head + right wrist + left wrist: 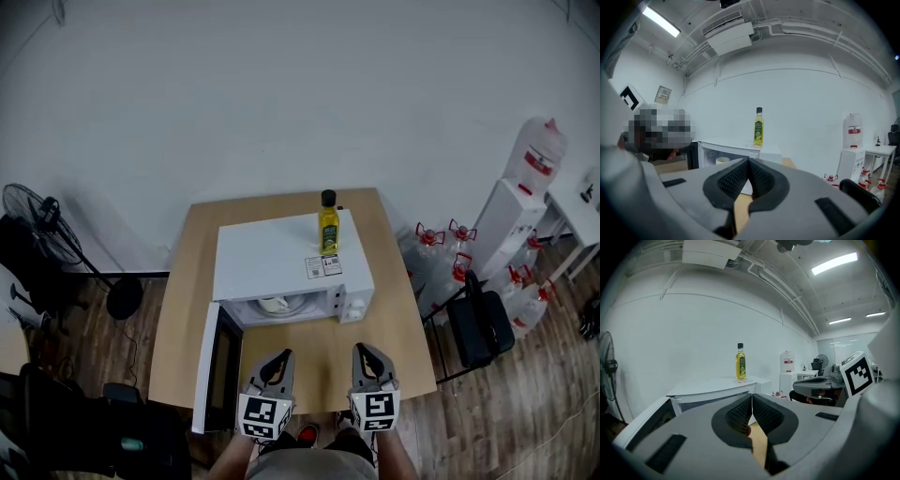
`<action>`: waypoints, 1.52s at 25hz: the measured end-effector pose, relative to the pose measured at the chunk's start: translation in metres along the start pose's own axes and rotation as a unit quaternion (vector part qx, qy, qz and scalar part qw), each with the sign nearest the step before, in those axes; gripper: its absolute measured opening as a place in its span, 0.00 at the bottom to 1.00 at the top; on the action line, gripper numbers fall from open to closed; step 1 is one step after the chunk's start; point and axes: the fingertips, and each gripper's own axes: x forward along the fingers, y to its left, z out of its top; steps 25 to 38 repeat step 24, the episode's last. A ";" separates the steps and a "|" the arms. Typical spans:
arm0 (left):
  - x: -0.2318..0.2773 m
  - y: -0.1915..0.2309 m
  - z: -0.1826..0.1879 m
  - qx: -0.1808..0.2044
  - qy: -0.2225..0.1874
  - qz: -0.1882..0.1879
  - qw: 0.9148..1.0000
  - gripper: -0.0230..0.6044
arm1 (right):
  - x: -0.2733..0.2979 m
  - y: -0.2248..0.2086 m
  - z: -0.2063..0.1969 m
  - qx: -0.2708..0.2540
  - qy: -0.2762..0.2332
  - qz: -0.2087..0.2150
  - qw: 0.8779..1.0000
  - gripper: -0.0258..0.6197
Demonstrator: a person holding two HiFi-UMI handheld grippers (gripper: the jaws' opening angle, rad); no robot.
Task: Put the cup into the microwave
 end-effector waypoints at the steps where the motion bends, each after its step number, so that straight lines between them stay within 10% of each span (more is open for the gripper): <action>1: 0.000 0.000 0.000 0.000 0.000 -0.001 1.000 0.08 | 0.000 -0.001 0.002 0.000 -0.003 -0.003 1.000 0.07; 38: 0.010 0.002 0.002 -0.004 -0.003 0.002 1.000 0.08 | 0.010 -0.003 0.008 0.000 -0.013 0.008 1.000 0.07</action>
